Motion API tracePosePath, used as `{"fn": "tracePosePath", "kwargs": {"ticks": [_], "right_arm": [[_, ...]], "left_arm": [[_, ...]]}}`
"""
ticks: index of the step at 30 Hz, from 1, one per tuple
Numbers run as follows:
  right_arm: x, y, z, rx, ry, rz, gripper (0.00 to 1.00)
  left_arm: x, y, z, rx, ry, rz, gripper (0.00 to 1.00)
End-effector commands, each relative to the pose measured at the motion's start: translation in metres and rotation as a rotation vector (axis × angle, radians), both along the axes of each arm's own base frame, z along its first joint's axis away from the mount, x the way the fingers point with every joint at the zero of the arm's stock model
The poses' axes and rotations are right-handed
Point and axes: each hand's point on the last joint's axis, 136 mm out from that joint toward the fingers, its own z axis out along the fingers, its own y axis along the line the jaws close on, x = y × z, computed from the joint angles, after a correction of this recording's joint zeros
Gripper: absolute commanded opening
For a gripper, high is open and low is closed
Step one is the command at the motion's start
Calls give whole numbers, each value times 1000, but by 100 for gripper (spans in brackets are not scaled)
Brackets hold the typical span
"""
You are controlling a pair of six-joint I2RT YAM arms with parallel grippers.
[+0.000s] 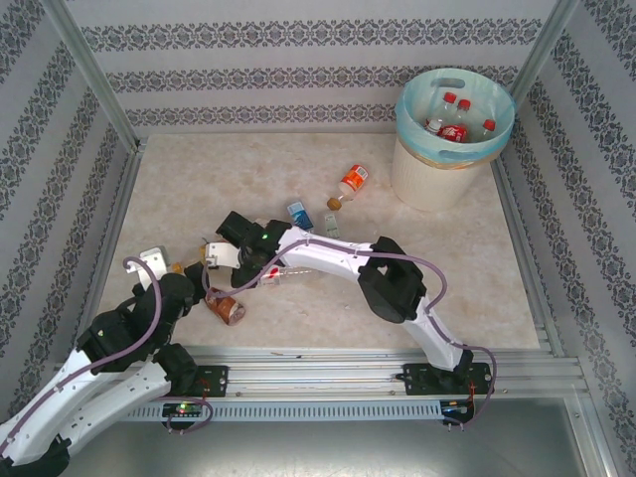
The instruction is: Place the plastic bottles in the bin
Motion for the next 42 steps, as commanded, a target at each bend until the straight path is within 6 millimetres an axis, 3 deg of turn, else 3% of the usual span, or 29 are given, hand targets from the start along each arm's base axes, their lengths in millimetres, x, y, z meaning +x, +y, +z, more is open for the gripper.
{"fn": "tracePosePath", "kwargs": {"ticks": [1, 6, 16, 22, 26, 29, 35, 42], "right_arm": [[-12, 0, -19, -57, 76, 32, 69], [-20, 3, -28, -70, 124, 62, 67], [-7, 6, -49, -142, 91, 73, 66], [-1, 6, -49, -160, 63, 76, 59], [2, 6, -42, -155, 60, 80, 48], [1, 5, -29, -144, 62, 79, 41], [2, 0, 16, -89, 36, 47, 30], [9, -19, 104, 82, -34, -68, 24]], "left_arm": [[-1, 4, 11, 2, -19, 0, 85], [-1, 2, 12, 11, -18, -13, 85], [-2, 1, 10, 4, -10, -19, 85], [-3, 3, 11, 6, -10, -14, 85], [-3, 4, 13, 8, -16, -14, 85], [-3, 4, 16, 6, -21, -13, 84], [-3, 6, 27, 4, -42, -14, 84], [5, -4, 48, 22, -81, -58, 83]]}}
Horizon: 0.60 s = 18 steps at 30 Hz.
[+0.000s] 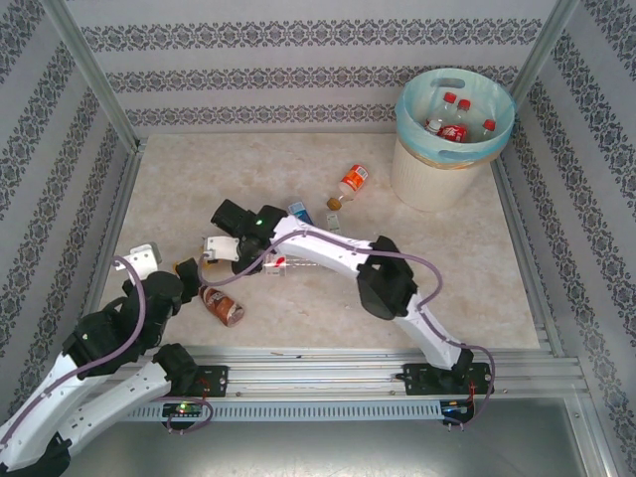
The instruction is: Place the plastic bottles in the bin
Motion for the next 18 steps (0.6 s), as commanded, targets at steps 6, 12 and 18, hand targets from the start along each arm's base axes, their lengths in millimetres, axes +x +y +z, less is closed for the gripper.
{"fn": "tracePosePath", "kwargs": {"ticks": [6, 12, 18], "right_arm": [[15, -38, 171, 406, -130, -197, 18], [43, -120, 285, 668, -346, -386, 15], [85, -250, 385, 954, -582, -657, 8]], "left_arm": [[30, -38, 37, 35, -55, -133, 82], [66, -100, 70, 29, -102, -330, 81], [101, -181, 100, -57, -123, -551, 77]]}}
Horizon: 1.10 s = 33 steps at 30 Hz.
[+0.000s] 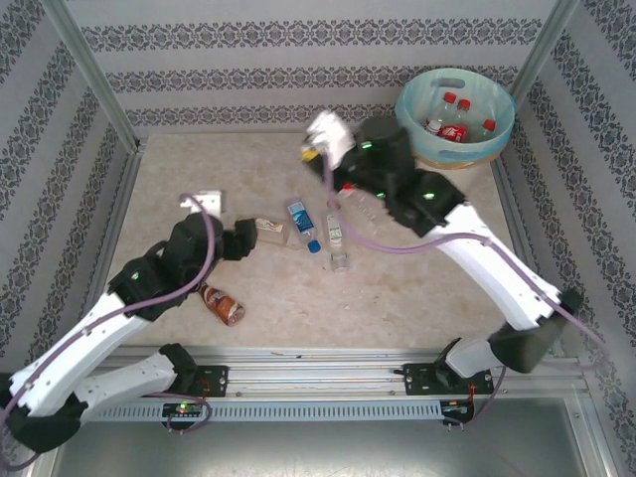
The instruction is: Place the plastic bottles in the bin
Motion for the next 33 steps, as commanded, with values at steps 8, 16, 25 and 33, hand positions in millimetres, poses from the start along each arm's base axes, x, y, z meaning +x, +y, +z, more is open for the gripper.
{"fn": "tracePosePath", "kwargs": {"ticks": [8, 16, 25, 33], "right_arm": [[69, -188, 118, 433, -398, -507, 1], [141, -235, 115, 506, -525, -662, 0], [185, -243, 46, 351, -452, -734, 2], [175, -284, 33, 335, -436, -928, 1]], "left_arm": [[14, -152, 60, -75, -87, -405, 76], [2, -173, 40, -95, -41, -429, 77], [-8, -133, 26, -75, -47, -335, 77], [-10, -129, 21, -56, -45, -331, 78]]}}
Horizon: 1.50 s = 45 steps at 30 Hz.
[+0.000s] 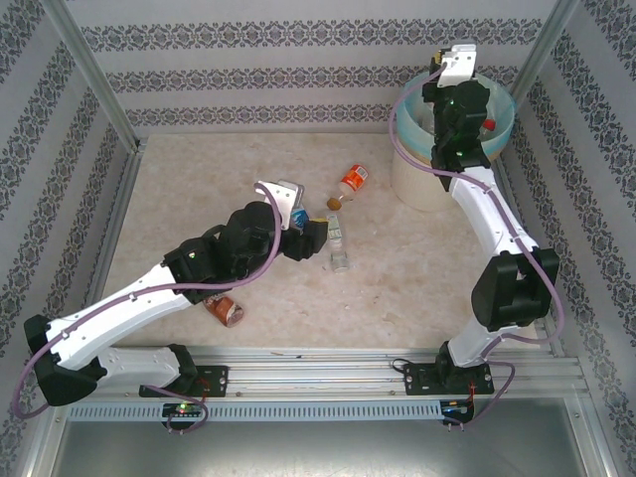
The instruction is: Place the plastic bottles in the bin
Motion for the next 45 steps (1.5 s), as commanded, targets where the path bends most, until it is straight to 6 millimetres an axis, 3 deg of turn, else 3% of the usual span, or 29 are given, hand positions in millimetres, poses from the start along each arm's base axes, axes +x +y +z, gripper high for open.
{"fn": "tracePosePath", "kwargs": {"ticks": [1, 4, 7, 13, 16, 20, 26, 29, 35, 42, 45], "right_arm": [[-13, -26, 17, 4, -37, -120, 1], [-11, -35, 17, -14, -13, -165, 1], [-6, -46, 3, -15, 22, -180, 2], [-1, -59, -54, -9, 116, -174, 9], [-4, -65, -70, 11, 140, -183, 14], [-10, -67, -67, 39, 134, -164, 25], [-21, -80, -59, 105, 127, -164, 28], [-30, -88, -57, 150, 119, -167, 48], [-42, -94, -41, 183, 108, -159, 47], [-39, -87, -32, 221, 131, -89, 46], [-39, -94, -25, 245, 133, -123, 47]], "left_arm": [[-1, 1, -4, 2, 2, 14, 78], [-1, 0, -7, 0, 2, 13, 78], [-1, 0, -10, -1, 6, 15, 78], [-1, 5, -14, 7, 1, 30, 78], [-1, 6, -13, 17, -2, 32, 78], [0, 7, -11, 21, -7, 34, 79], [0, 7, -12, 15, -7, 39, 79], [0, 7, -13, 9, -4, 41, 79], [-1, 8, -13, 12, -5, 42, 80], [-1, 9, -16, 11, 0, 45, 80], [-1, 10, -16, 13, -2, 47, 80]]}}
